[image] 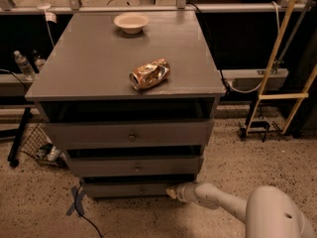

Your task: Close bottom drawer

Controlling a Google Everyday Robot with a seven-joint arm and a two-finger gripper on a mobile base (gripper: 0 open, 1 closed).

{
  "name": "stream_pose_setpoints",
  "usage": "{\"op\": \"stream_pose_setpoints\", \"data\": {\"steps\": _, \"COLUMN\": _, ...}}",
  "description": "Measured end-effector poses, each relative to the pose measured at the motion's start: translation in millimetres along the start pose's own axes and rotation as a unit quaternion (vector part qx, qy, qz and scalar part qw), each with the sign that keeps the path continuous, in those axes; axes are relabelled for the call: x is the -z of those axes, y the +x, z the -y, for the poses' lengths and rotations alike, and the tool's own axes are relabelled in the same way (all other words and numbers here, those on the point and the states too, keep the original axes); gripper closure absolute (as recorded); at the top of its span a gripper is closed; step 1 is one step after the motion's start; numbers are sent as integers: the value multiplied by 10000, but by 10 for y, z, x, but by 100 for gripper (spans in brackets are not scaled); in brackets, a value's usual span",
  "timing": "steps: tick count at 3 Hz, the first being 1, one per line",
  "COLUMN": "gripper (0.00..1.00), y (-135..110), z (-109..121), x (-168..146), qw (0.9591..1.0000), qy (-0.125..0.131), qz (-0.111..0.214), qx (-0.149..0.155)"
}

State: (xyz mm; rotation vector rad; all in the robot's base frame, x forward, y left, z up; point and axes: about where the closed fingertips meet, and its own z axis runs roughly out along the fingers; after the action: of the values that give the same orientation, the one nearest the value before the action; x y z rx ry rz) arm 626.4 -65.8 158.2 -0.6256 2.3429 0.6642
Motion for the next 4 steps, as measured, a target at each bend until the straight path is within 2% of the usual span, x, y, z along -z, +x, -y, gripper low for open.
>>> {"op": "stream_pose_setpoints", "data": {"steps": 2, "gripper": 100, "y": 17, "z": -13, "x": 10, "qw": 10000, "qy": 0, "qz": -1, "qx": 0}}
{"op": "stream_pose_setpoints", "data": {"steps": 3, "gripper": 100, "y": 268, "z": 143, "x": 236, "qw": 9971, "qy": 17, "qz": -707, "qx": -263}}
{"op": "stream_pose_setpoints", "data": {"steps": 4, "gripper": 100, "y": 485, "z": 258, "x": 441, "qw": 9911, "qy": 69, "qz": -1226, "qx": -506}}
